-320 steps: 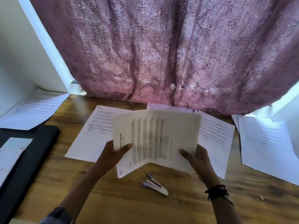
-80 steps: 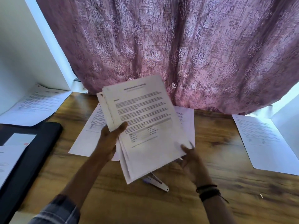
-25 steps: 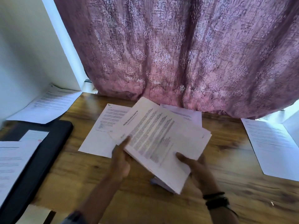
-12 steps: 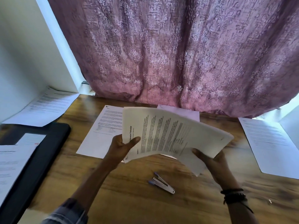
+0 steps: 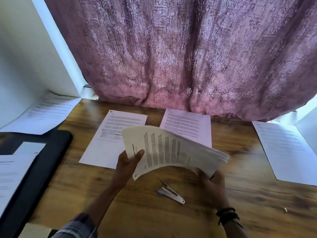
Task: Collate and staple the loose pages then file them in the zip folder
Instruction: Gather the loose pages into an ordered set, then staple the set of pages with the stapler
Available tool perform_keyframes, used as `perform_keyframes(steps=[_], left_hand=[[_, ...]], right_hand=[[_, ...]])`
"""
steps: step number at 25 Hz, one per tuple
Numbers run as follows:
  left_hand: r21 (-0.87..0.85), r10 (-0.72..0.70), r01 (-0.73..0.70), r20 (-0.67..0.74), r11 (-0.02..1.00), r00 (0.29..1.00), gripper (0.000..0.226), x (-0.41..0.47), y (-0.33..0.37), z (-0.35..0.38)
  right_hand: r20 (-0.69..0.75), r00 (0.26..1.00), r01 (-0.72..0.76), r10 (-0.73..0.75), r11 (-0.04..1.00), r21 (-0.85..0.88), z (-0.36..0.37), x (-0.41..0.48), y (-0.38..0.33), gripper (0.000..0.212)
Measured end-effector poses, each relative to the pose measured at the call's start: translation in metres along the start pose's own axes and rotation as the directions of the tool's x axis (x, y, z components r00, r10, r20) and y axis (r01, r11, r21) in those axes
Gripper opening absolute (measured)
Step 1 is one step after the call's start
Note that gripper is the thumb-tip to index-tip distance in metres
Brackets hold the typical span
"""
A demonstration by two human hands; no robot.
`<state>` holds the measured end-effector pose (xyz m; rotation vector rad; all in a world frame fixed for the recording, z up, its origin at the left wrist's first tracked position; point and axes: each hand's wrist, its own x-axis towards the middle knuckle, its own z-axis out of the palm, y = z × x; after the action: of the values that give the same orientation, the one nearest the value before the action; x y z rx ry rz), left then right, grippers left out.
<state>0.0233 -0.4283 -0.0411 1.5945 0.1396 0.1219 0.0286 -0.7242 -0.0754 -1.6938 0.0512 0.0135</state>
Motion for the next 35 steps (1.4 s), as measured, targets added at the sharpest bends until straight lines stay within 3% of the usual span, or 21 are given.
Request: perform_keyframes(steps=[9,12,15,22,24,29,35], left_hand=[[0.171,0.053,-0.052,0.001,0.984,0.999,0.023,0.003,0.003,-0.002],[0.185,-0.039,0.049,-0.061,0.982,0.997,0.03,0.008,0.015,-0.01],[0.149,-0.232,0.237,-0.056,0.96,0.971,0.026,-0.002,0.007,-0.015],[0.112,-0.492,0.517,-0.191,0.849,0.849,0.058,-0.027,-0.014,-0.019],[0.07,-0.504,0.523,-0.185,0.85,0.844,0.06,-0.041,-0.017,-0.021],[0.003,-0.431,0.435,-0.137,0.9,0.892,0.037,-0.064,-0.025,-0.029],[0.005,-0.452,0.453,-0.058,0.892,0.89,0.029,-0.072,-0.019,-0.032]], right_hand=[[0.037,0.999,0.022,-0.018,0.995,-0.1,-0.008,0.017,-0.013,0.047],[0.111,0.989,-0.098,0.095,0.995,0.021,-0.018,0.028,-0.026,0.05],[0.162,0.961,-0.233,0.225,0.972,0.036,-0.018,0.034,-0.027,0.047],[0.167,0.945,-0.282,0.281,0.959,-0.023,-0.009,0.044,-0.018,0.039],[0.147,0.95,-0.267,0.276,0.961,-0.077,-0.007,0.046,-0.014,0.039],[0.077,0.966,-0.218,0.245,0.94,-0.262,-0.003,0.045,-0.01,0.039],[0.044,0.97,-0.213,0.237,0.927,-0.308,-0.002,0.045,-0.006,0.04]])
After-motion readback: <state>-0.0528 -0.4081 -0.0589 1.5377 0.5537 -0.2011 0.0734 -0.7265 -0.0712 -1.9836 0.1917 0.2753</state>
